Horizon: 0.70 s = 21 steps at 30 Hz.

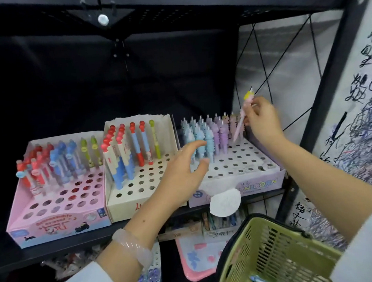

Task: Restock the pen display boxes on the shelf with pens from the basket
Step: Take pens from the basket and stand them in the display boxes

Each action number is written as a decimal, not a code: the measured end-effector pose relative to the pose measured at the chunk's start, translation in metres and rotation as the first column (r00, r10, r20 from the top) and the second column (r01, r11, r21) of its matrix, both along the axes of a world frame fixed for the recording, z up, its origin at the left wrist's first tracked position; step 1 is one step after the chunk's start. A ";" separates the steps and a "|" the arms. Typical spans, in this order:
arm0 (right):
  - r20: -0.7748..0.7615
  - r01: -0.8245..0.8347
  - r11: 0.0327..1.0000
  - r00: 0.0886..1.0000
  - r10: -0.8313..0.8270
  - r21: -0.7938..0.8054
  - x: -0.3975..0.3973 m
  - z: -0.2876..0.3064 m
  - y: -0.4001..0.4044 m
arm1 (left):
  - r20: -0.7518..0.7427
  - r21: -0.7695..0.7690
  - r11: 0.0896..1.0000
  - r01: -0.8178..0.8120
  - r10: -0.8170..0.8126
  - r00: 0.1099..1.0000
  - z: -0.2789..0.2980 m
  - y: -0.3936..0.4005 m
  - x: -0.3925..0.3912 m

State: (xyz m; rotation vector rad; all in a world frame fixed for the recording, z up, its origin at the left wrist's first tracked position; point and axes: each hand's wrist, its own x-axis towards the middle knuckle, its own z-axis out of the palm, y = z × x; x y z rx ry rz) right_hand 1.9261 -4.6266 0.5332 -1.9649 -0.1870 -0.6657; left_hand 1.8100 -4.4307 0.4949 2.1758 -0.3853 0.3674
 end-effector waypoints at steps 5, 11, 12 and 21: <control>-0.005 0.059 0.991 0.998 -0.060 -0.116 0.022 -0.012 -0.002 | -0.014 0.025 0.999 0.020 -0.019 1.000 -0.004 -0.007 0.009; -0.058 0.014 0.962 0.998 -0.032 -0.274 0.025 -0.029 0.003 | -0.044 0.030 0.999 0.021 -0.020 0.999 -0.008 -0.008 0.013; -0.068 0.003 0.963 0.997 -0.022 -0.268 0.025 -0.029 0.005 | -0.048 0.034 0.999 0.020 -0.018 0.999 -0.009 -0.008 0.014; -0.298 -0.093 0.885 0.953 -0.053 -0.456 0.032 -0.043 0.007 | -0.040 0.028 0.999 0.020 -0.019 0.999 -0.012 -0.008 0.005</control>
